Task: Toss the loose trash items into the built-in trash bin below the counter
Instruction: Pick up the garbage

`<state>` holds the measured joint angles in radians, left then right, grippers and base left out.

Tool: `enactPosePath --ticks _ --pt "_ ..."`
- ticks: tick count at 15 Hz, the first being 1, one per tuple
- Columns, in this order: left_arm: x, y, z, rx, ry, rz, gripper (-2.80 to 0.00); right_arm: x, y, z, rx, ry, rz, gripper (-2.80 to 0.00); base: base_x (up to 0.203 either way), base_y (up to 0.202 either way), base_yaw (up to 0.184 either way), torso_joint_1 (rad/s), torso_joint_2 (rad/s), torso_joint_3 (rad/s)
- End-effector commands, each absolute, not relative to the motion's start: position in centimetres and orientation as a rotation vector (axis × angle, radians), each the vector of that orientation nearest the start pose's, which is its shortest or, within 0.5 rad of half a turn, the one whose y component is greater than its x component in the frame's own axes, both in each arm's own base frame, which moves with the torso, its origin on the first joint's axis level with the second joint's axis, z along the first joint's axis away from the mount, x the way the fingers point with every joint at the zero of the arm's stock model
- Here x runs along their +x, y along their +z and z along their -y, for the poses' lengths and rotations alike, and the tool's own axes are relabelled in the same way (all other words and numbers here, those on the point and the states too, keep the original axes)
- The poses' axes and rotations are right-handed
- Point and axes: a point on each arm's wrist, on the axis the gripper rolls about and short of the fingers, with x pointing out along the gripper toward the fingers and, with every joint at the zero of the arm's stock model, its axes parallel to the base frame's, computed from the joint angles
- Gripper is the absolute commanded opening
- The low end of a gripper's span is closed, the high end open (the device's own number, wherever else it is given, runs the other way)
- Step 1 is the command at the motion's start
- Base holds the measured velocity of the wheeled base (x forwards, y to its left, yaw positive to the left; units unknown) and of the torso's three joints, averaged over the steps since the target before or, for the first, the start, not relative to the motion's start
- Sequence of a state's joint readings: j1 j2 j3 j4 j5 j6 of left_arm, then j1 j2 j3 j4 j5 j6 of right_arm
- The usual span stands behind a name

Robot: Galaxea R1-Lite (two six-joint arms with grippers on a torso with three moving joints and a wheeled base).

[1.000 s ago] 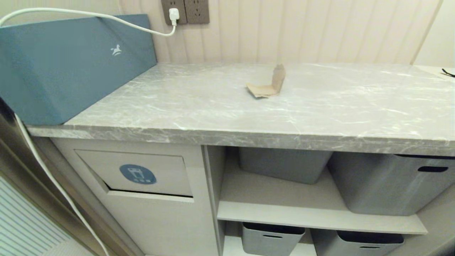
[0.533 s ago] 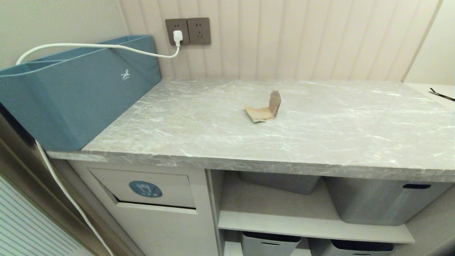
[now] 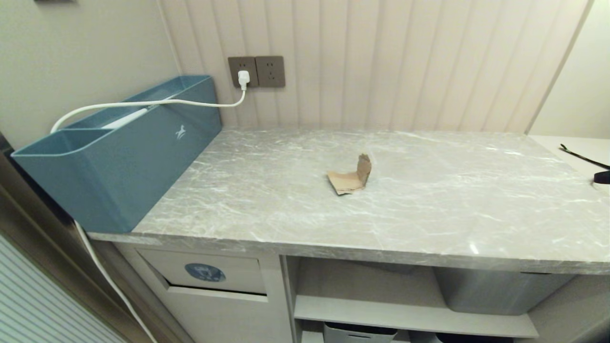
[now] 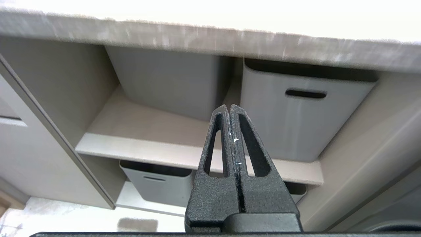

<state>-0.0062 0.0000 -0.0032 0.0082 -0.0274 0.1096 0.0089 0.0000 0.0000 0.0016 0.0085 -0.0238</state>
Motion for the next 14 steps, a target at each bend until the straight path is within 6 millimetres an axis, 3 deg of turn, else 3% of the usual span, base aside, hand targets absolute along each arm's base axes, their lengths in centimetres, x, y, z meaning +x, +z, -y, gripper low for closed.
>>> enactPosePath --ticks 1,14 --pt "-2.3 7.52 0.05 0.109 -0.034 -0.001 -2.8 -2.29 7.53 -0.01 -0.035 0.02 0.0 -2.8 0.0 0.0 0.0 0.251 -0.54 -0.296" --pt "-2.3 7.54 0.01 0.043 -0.015 -0.001 -2.8 -2.29 7.5 0.0 -0.052 0.02 -0.003 -2.8 0.0 0.0 0.0 0.247 -0.52 -0.275"
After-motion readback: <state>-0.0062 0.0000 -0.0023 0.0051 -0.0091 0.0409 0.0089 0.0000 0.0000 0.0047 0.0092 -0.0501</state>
